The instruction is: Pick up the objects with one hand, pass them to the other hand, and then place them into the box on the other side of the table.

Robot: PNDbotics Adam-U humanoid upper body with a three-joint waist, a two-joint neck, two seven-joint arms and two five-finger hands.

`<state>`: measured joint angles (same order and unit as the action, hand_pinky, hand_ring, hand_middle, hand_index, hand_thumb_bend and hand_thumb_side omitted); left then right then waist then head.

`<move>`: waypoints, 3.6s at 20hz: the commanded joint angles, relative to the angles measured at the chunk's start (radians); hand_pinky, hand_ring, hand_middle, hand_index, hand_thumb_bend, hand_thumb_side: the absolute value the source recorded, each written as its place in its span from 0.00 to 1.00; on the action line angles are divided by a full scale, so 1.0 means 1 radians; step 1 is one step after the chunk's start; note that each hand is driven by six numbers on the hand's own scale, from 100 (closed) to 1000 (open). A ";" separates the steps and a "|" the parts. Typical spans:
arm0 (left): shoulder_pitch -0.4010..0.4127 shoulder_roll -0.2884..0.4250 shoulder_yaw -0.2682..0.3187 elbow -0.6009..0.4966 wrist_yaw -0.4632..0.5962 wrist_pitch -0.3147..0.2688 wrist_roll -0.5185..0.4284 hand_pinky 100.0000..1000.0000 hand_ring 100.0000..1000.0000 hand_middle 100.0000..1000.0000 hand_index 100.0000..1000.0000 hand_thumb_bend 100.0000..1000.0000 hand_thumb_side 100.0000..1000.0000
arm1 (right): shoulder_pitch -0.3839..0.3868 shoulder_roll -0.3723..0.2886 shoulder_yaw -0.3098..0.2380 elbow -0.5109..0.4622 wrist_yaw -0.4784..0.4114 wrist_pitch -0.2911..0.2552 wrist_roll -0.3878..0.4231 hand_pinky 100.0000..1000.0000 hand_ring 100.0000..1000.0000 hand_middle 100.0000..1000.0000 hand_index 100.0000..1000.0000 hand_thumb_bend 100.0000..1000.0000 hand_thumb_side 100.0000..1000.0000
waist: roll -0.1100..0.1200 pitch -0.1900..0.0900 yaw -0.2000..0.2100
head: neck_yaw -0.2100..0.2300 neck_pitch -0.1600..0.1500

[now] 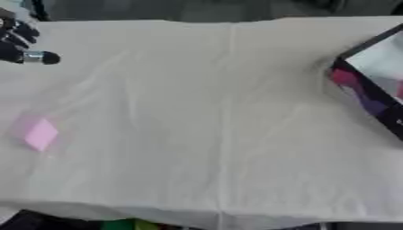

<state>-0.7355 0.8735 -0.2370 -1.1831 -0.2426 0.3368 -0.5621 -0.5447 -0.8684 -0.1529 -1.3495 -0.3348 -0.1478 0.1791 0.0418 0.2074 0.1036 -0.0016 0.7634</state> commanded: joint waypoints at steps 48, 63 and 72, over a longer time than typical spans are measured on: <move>0.161 0.121 -0.189 0.009 0.065 0.336 -0.103 0.84 0.84 0.75 0.82 0.88 0.38 | 0.040 -0.014 0.002 0.028 0.089 -0.015 0.032 1.00 1.00 1.00 1.00 0.00 0.30 | 0.024 -0.004 -0.021 | 0.041 0.007; 0.133 0.063 -0.215 0.112 -0.022 0.383 -0.075 0.80 0.81 0.70 0.75 0.84 0.31 | 0.059 0.005 -0.003 0.047 0.115 -0.013 0.037 1.00 1.00 1.00 1.00 0.00 0.35 | 0.022 -0.001 -0.024 | 0.053 0.007; 0.121 0.041 -0.227 0.143 -0.080 0.373 -0.101 0.78 0.81 0.70 0.67 0.83 0.25 | 0.063 0.012 -0.007 0.053 0.122 -0.009 0.041 1.00 1.00 1.00 1.00 0.00 0.39 | 0.027 0.000 -0.026 | 0.057 0.007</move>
<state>-0.5980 0.8881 -0.4668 -1.0412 -0.3106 0.6338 -0.5790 -0.4741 -0.8300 -0.1424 -1.2895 -0.2190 -0.1563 0.2182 0.0696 0.2199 0.0769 0.0512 0.7634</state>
